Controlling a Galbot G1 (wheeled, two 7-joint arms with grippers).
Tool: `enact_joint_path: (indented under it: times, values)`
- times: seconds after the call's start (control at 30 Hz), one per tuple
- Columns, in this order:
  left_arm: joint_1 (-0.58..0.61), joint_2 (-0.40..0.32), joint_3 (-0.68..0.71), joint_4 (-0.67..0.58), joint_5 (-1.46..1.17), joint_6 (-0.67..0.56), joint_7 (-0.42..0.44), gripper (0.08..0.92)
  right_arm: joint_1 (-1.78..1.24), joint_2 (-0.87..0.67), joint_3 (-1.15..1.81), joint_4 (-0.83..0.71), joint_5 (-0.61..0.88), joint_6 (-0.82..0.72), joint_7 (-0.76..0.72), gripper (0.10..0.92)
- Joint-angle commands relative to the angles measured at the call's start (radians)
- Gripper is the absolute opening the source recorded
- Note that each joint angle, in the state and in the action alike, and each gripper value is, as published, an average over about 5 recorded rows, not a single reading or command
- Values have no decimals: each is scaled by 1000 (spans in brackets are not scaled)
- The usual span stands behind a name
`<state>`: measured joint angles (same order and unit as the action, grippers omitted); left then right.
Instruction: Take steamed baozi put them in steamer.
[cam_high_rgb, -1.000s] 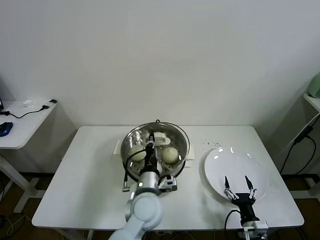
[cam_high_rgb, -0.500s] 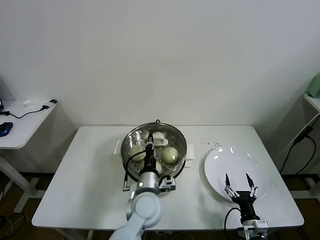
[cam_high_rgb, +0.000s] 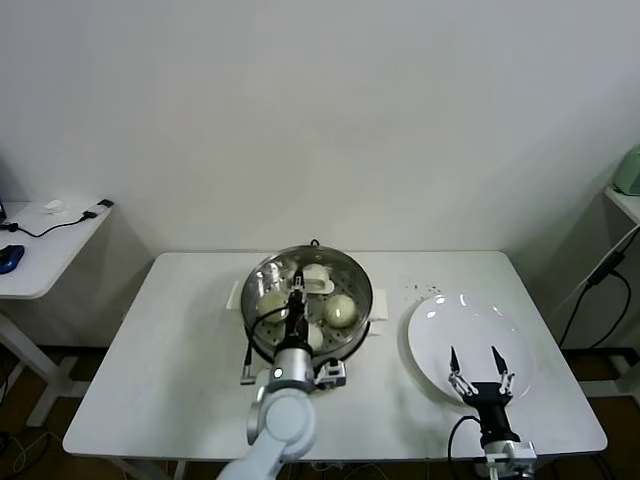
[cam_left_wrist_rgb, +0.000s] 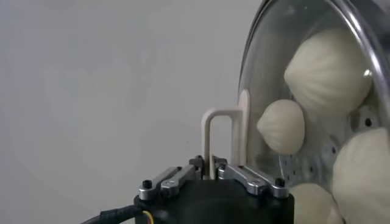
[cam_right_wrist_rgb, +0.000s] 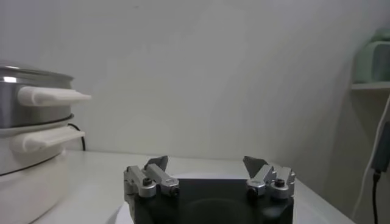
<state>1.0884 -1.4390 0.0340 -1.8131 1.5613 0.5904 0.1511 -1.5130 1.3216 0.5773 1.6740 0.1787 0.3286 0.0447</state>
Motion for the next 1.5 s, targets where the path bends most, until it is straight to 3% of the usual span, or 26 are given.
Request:
enact_joint_path:
  times: [0.03, 0.23, 0.4, 0.53, 0.7, 0.83, 0.93, 1.23, 1.5]
  values:
    - [16, 24, 26, -124, -105, 3, 50, 256, 1, 1, -4, 13, -1, -9, -6, 823]
    - [63, 65, 30, -260, -296, -12, 61, 429, 1, -2, -10, 26, 0, -30, -19, 823]
    - [150, 91, -51, -363, -699, -160, -56, 577, -6, -3, -21, 36, 26, -46, -10, 823]
    - [243, 85, -242, -392, -1121, -364, -185, 689, -21, -5, -27, 42, 52, -18, -8, 823]
    - [371, 88, -586, -400, -1671, -532, -253, 806, -32, -14, -23, 40, 72, 4, -8, 823]
    - [439, 159, -785, -321, -1971, -581, -293, 821, -37, -20, -17, 38, 77, 16, -22, 823]
    - [461, 206, -828, -231, -2067, -612, -305, 822, -39, -19, -12, 33, 85, 27, -25, 823]
    - [435, 223, -748, 70, -1998, -732, -252, 823, -33, -19, -8, 23, 122, 28, -24, 823]
    - [430, 203, -686, 161, -1915, -799, -213, 823, -35, -20, -8, 21, 128, 20, -22, 823]
